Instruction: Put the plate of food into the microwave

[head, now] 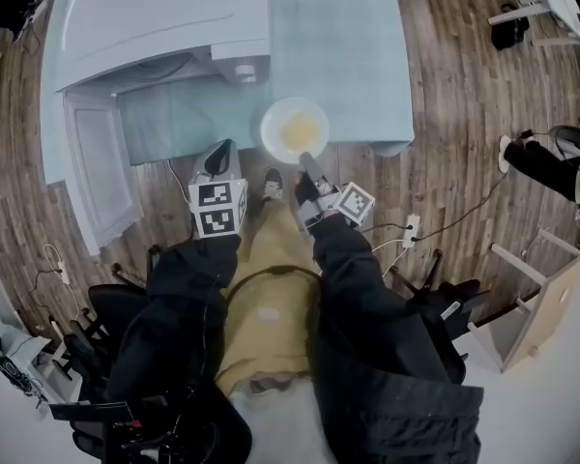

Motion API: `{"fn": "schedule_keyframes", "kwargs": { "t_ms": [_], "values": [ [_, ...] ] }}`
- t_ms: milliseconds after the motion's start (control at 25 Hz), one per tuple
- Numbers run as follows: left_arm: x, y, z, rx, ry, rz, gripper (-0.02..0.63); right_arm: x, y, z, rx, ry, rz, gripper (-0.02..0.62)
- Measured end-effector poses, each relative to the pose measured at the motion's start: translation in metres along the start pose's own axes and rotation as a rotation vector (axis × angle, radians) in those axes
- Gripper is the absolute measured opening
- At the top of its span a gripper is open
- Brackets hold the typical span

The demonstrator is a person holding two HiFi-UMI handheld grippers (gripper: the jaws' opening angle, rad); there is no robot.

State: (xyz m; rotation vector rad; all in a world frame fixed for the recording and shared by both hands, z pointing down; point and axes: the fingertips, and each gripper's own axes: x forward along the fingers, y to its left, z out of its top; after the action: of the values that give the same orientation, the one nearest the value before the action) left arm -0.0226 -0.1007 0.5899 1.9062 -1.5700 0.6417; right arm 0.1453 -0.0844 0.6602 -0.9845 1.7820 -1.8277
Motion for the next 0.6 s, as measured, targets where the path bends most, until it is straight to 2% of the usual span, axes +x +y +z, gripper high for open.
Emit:
{"fn": "schedule_keyframes", "kwargs": {
  "t_ms": [400,600],
  "values": [
    [-0.043,0.074,0.005,-0.120,-0.081,0.140,-0.002,0.073,0.053,-0.083,-0.036,0.235,0.058,0.012],
    [-0.058,0.106,0.005,-0.170,-0.102,0.194,-0.002,0.103,0.072,-0.106,-0.053,0.300,0.055,0.012]
  ]
}}
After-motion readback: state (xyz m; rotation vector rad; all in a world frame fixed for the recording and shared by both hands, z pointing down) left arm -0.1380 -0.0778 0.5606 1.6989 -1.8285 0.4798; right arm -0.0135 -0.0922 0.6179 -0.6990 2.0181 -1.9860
